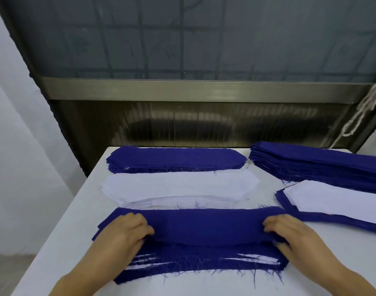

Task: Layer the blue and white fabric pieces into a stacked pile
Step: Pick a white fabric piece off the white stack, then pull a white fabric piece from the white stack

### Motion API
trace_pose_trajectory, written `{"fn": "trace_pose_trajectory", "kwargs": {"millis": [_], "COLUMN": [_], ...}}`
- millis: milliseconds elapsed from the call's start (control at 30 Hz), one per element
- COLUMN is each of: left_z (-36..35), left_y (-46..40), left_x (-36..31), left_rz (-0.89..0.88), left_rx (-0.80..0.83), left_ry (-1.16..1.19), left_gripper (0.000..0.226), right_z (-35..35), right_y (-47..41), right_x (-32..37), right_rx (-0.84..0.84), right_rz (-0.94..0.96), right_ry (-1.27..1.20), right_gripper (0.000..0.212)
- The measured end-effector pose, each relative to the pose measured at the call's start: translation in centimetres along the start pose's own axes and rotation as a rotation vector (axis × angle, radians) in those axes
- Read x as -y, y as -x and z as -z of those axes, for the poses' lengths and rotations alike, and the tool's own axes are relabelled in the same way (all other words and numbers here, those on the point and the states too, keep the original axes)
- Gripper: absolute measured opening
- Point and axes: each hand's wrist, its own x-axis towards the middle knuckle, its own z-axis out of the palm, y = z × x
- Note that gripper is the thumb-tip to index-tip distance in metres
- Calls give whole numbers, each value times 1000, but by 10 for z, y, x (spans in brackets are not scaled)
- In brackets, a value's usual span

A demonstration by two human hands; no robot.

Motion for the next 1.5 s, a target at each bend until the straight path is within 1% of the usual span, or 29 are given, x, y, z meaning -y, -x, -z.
{"fn": "trace_pose_trajectory", "kwargs": {"millis": [100,167,200,267,300,333,367,400,467,533,600,700,800,867,967,1000,1033,1067,1133,1233,1300,1400,1500], "left_z": [3,0,-2,-2,-3,-4,-6,-8,-16,-26,-32,-30,-21,-21,-31,-36,-42,-47,-56,-69,-75,-79,-77], "left_y": [1,5,8,10,8,4,-2,-10,-26,-38,-39,-26,-25,-42,-86,-101,-117,-131,-153,-163,-160,-160,-164], "left_x": [-1,1,3,9,10,11,10,7,-1,-7,-4,17,38,39,27,24,21,19,16,16,19,22,18], "left_rz": [-29,2,39,133,169,179,187,178,172,182,202,229,249,230,199,197,196,198,221,291,310,292,296], "left_rx": [7,75,114,192,239,261,282,280,244,192,161,180,224,220,120,88,69,60,72,137,132,116,141], "left_ry": [10,64,114,214,263,294,299,297,272,231,222,222,282,245,193,184,183,187,212,375,457,466,415], "left_gripper": [24,28,27,19,27,36,40,40,30,20,20,21,17,17,8,9,13,18,22,17,13,17,31], "right_z": [0,1,3,9,12,14,13,11,1,-11,-12,-1,7,3,-9,-15,-21,-27,-38,-49,-50,-49,-46], "right_y": [1,3,4,4,2,0,-4,-9,-22,-31,-34,-29,-36,-56,-102,-118,-132,-143,-158,-163,-163,-167,-174], "right_x": [3,4,4,6,9,13,17,22,33,37,33,14,-2,-6,-3,-2,-2,-3,-5,-9,-11,-12,-12], "right_rx": [21,55,75,78,85,91,88,82,81,119,168,243,294,261,150,133,135,153,192,189,183,202,273], "right_rz": [11,14,21,43,24,-2,-8,-3,31,48,5,-77,-136,-152,-139,-123,-113,-110,-100,-61,-52,-84,-147], "right_ry": [0,-22,-40,-47,-53,-75,-95,-101,-93,-70,-75,-87,-77,-88,-123,-119,-111,-97,-62,-70,-100,-163,-178], "right_gripper": [53,47,41,19,15,21,26,27,24,16,8,15,16,15,6,7,13,17,19,13,14,16,22]}}
